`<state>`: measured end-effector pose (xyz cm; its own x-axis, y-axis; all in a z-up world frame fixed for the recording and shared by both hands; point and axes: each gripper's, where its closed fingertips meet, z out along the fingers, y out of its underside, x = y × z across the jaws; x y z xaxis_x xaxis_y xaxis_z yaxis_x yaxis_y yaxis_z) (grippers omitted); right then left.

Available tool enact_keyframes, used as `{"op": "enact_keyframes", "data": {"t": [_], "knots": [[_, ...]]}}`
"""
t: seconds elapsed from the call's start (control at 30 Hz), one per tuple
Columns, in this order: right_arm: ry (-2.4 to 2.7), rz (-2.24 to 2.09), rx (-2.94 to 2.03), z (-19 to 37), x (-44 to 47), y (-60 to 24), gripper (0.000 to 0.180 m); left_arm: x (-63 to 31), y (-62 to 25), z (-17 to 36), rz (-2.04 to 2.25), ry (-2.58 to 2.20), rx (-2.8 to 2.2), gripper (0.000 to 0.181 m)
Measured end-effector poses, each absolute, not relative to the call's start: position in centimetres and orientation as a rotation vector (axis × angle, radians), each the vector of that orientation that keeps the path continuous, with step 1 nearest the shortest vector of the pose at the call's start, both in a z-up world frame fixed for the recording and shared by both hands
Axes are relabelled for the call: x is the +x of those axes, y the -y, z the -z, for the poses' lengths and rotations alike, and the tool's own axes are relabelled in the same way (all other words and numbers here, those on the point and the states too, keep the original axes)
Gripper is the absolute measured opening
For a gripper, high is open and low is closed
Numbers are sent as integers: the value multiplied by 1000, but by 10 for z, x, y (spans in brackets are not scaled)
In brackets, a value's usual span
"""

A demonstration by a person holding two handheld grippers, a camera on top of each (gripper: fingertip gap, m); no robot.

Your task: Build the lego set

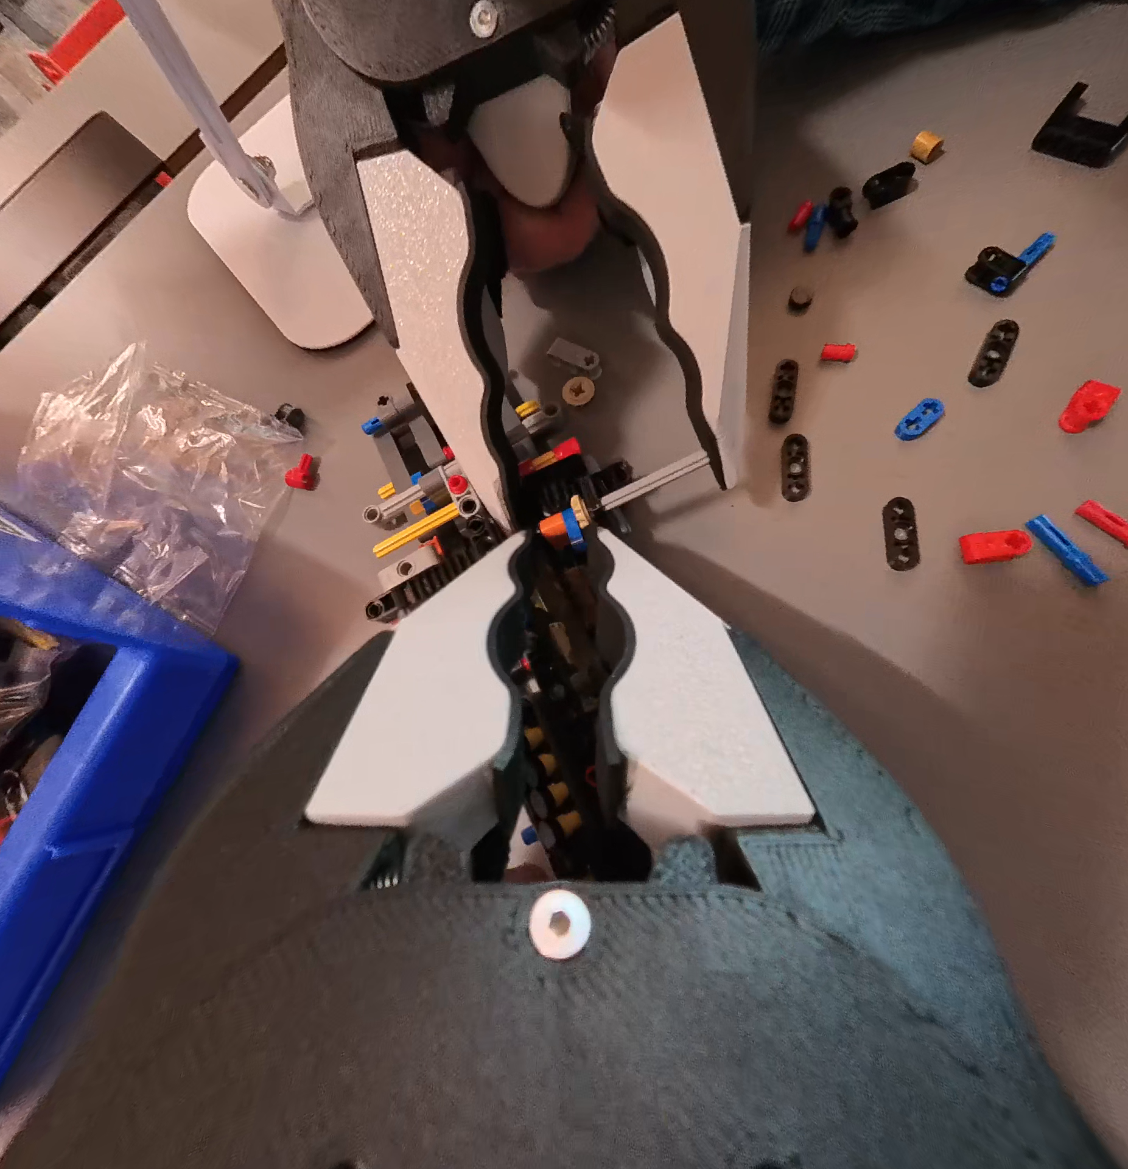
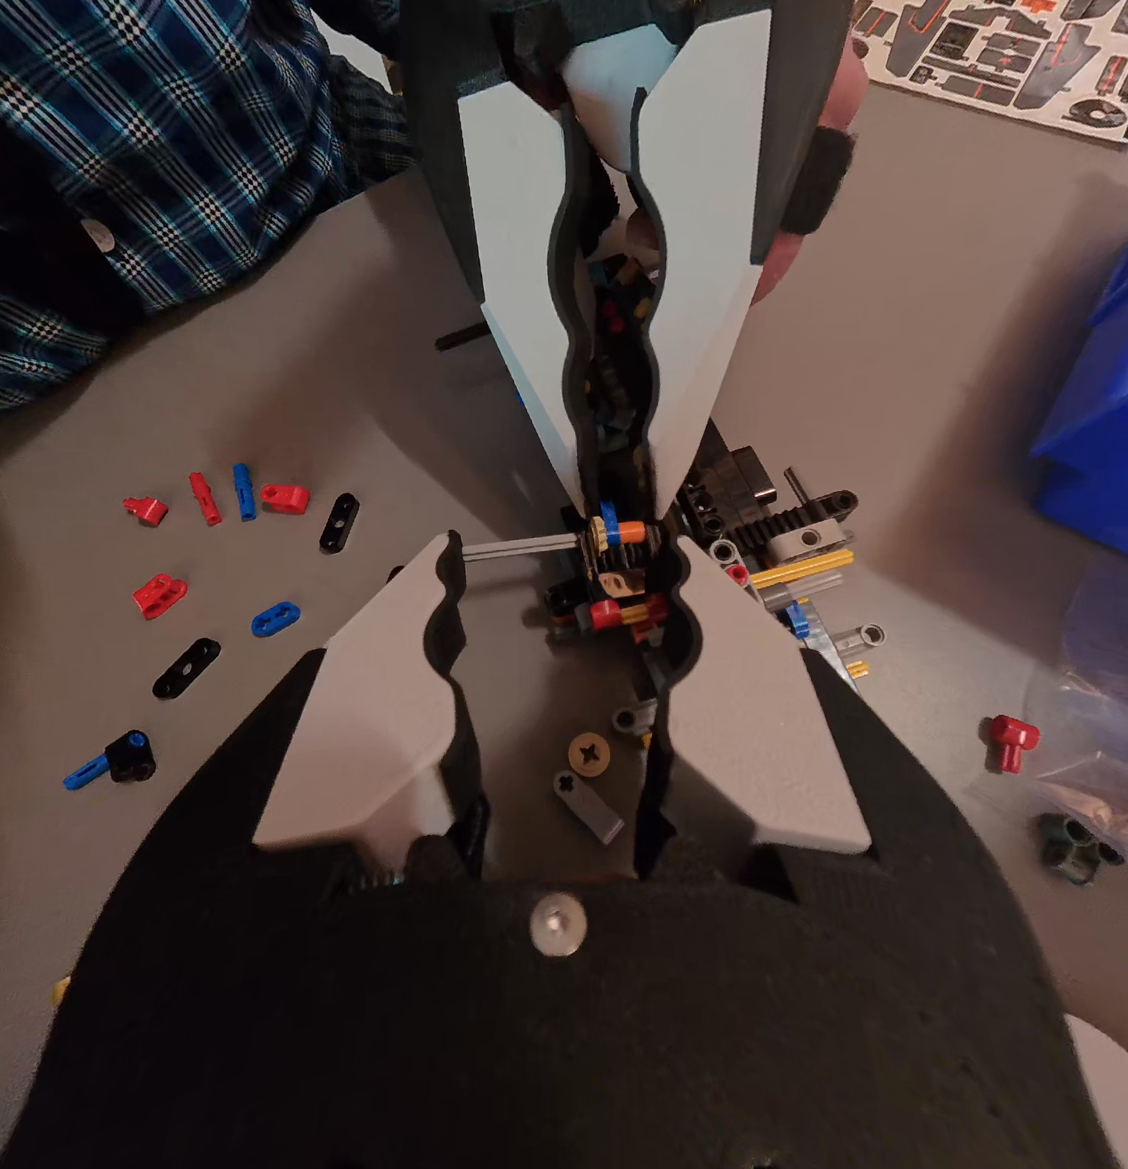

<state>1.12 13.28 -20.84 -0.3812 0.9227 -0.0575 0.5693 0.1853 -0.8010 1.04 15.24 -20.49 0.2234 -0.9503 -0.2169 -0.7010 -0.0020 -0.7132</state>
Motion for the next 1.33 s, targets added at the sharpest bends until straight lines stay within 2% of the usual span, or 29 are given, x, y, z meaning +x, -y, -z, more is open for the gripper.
{"op": "enact_keyframes", "data": {"t": [0.17, 0.37, 0.5, 0.63, 0.67, 0.73, 0.83, 0.9, 1.13, 1.33], "knots": [[2018, -1071, -1398, 209, 11, -133, 60, 10, -152, 207, 443, -1546, -1787, 11], [2064, -1005, -1428, 209, 13, -133, 62, 11, -154, 203, 400, -1526, -1761, 17], [2110, -942, -1429, 210, 15, -134, 60, 13, -152, 203, 357, -1540, -1741, 13], [2094, -956, -1393, 207, 15, -136, 32, 19, -147, 201, 380, -1535, -1735, 20], [2087, -973, -1397, 207, 16, -136, 32, 19, -146, 201, 368, -1531, -1735, 19], [2090, -993, -1404, 208, 18, -134, 39, 19, -146, 202, 345, -1531, -1731, 16], [2131, -976, -1421, 210, 23, -131, 66, 16, -149, 202, 329, -1519, -1738, 13], [2165, -949, -1398, 211, 26, -128, 76, 16, -151, 202, 334, -1514, -1742, 13], [2153, -895, -1385, 212, 17, -133, 60, 9, -153, 201, 311, -1536, -1747, 16], [2095, -916, -1459, 211, -4, -123, 60, -13, -142, 201, 283, -1603, -1743, 14]]}}
